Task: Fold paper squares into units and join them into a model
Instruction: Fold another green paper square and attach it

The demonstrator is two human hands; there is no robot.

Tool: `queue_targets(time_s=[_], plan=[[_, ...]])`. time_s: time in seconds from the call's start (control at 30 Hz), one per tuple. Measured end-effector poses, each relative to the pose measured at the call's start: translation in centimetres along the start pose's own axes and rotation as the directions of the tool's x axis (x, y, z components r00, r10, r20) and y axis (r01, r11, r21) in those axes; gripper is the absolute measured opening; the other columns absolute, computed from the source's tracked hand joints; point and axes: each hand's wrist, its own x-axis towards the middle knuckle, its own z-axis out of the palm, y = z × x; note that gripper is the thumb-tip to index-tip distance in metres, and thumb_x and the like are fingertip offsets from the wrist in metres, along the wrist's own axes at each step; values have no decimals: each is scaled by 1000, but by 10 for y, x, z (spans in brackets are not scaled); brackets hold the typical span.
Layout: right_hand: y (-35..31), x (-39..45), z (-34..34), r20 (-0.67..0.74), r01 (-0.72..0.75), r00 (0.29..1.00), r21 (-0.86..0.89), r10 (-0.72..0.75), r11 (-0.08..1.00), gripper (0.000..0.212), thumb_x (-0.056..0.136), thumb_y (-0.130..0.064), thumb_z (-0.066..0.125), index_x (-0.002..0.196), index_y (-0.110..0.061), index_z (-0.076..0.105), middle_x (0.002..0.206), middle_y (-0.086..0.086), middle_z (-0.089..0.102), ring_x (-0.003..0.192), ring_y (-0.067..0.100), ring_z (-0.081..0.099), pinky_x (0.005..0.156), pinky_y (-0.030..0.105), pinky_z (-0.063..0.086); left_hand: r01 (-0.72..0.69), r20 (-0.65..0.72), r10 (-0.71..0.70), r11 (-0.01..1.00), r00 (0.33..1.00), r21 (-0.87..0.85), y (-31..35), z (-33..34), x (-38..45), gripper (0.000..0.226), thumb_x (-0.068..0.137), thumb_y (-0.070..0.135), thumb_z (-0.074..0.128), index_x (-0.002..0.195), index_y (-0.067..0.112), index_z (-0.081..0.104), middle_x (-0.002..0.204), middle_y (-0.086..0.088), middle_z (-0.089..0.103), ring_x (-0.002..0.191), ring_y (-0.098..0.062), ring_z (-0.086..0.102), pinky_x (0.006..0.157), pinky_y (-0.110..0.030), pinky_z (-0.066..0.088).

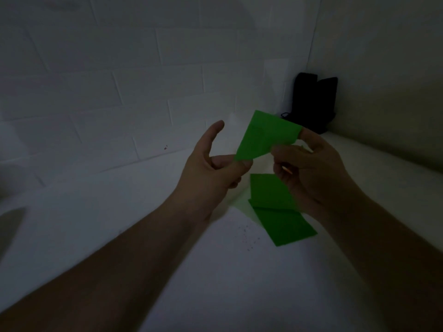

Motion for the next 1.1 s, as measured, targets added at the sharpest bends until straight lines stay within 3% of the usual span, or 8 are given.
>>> queue_targets(time_s=[0.27, 0.4, 0.5, 0.6, 0.73, 0.83, 0.93, 1.1], plan=[[-4, 2, -2, -70, 30, 997, 30, -28, 999, 49, 83, 8, 69, 128, -11, 62, 84, 7, 72, 69, 16, 69, 60, 28, 55, 37, -41, -37, 999, 998, 5, 1, -4, 0, 88, 85, 9, 80, 155, 36, 34, 81, -3, 75, 72, -16, 66, 76, -30, 55], [-10, 7, -8, -127, 22, 992, 80, -12, 997, 52, 81, 4, 72, 130, -9, 61, 101, 11, 68, 68, 15, 68, 57, 28, 54, 75, -73, -76, 997, 994, -13, 2, -9, 3, 83, 86, 9, 79, 152, 41, 39, 87, -5, 76, 82, -18, 71, 79, -33, 58], [-10, 8, -10, -122, -8, 992, 79, 18, 997, 43, 83, 5, 70, 123, -11, 64, 96, 9, 71, 70, 15, 67, 59, 28, 54, 135, -173, -142, 990, 975, -49, 3, -14, 5, 69, 88, 5, 73, 142, 44, 52, 89, -7, 72, 83, -19, 68, 80, -36, 59], [-6, 5, -7, -71, -30, 997, 31, 33, 999, 39, 85, 8, 67, 119, -11, 66, 86, 7, 73, 69, 16, 68, 59, 27, 55, 146, -225, -157, 987, 962, -66, 2, -17, 8, 46, 89, 4, 60, 123, 33, 69, 90, -7, 69, 81, -20, 63, 73, -35, 54], [-1, 1, -3, 28, -83, 996, -85, 85, 993, 60, 71, 10, 74, 127, -11, 63, 95, 15, 73, 78, 21, 71, 67, 30, 56, 95, -76, -93, 995, 993, 23, 4, -11, 4, 23, 88, 23, 67, 108, 19, 78, 97, -6, 77, 86, -19, 68, 76, -34, 53], [0, -3, -1, 76, -112, 989, -149, 124, 982, 74, 57, 2, 79, 127, -17, 64, 94, 24, 65, 81, 29, 64, 75, 37, 55, 52, 21, -52, 999, 998, 2, 5, -5, 1, 13, 95, 15, 67, 103, 12, 77, 90, -5, 78, 77, -11, 71, 66, -24, 54], [1, -5, -1, 91, -94, 989, -211, 115, 973, 67, 68, 9, 77, 127, -18, 63, 67, 10, 61, 69, 24, 59, 76, 39, 53, 29, 13, -28, 999, 1000, -23, 2, -5, 0, 11, 95, 5, 66, 98, 0, 75, 86, -11, 78, 72, -16, 72, 64, -24, 57], [-1, -5, -1, 61, -57, 996, -201, 71, 978, 57, 82, 13, 68, 126, -22, 63, 68, 4, 65, 68, 17, 65, 78, 37, 53, 26, -31, -27, 1000, 999, -14, -1, -8, 3, 7, 93, 3, 69, 89, 0, 74, 82, -13, 76, 71, -20, 72, 66, -29, 57]])
